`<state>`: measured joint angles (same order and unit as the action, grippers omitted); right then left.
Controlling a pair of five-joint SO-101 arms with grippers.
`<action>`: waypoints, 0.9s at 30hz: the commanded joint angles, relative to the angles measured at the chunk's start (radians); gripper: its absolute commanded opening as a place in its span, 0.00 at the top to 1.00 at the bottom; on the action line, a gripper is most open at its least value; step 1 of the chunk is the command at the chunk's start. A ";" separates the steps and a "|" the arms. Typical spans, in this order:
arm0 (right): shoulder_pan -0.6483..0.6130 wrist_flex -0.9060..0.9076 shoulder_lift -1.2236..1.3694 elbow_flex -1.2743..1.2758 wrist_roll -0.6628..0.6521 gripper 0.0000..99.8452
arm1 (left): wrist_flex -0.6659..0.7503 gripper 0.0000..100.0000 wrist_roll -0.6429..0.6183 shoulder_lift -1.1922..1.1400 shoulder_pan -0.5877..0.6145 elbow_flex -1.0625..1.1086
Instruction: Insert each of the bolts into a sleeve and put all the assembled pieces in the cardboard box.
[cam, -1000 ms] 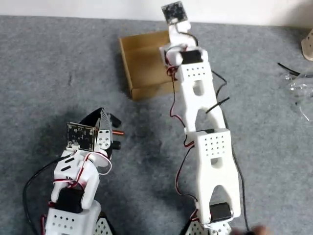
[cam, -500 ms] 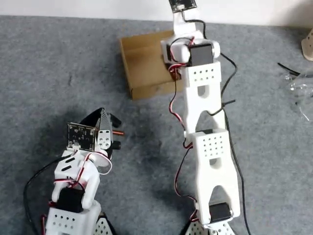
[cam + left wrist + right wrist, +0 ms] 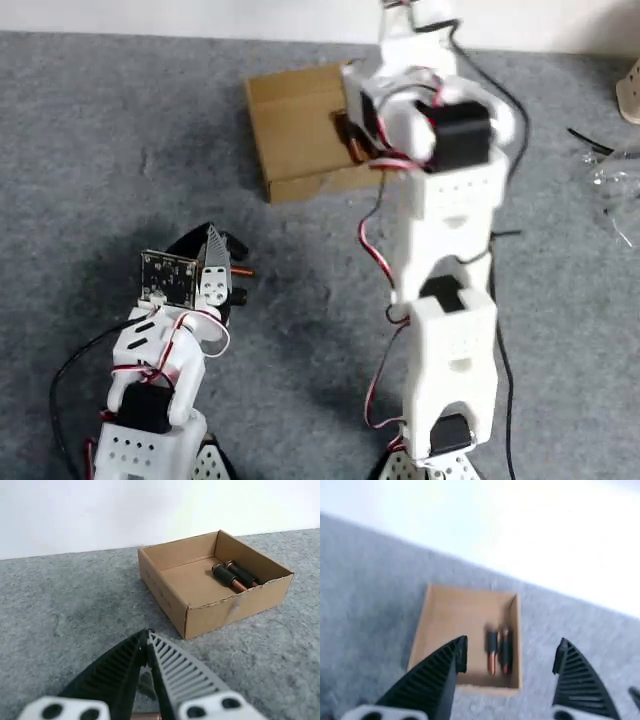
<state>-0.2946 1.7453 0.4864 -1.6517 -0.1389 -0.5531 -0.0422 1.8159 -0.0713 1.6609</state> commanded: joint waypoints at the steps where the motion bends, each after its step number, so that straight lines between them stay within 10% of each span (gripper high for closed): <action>1: -0.021 0.021 -0.148 -0.113 0.025 0.74 | 0.017 0.99 0.006 0.005 0.007 -0.018; 17: -0.030 0.018 -0.568 0.507 0.046 0.74 | 0.012 0.99 -0.002 0.002 0.059 -0.058; 27: -0.309 -0.145 -0.705 1.145 0.040 0.74 | 0.011 0.99 -0.006 0.007 0.189 -0.113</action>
<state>-0.5294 1.7008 -0.1734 -0.6406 -0.1020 -0.5531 -0.0422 1.8159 0.0284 1.6349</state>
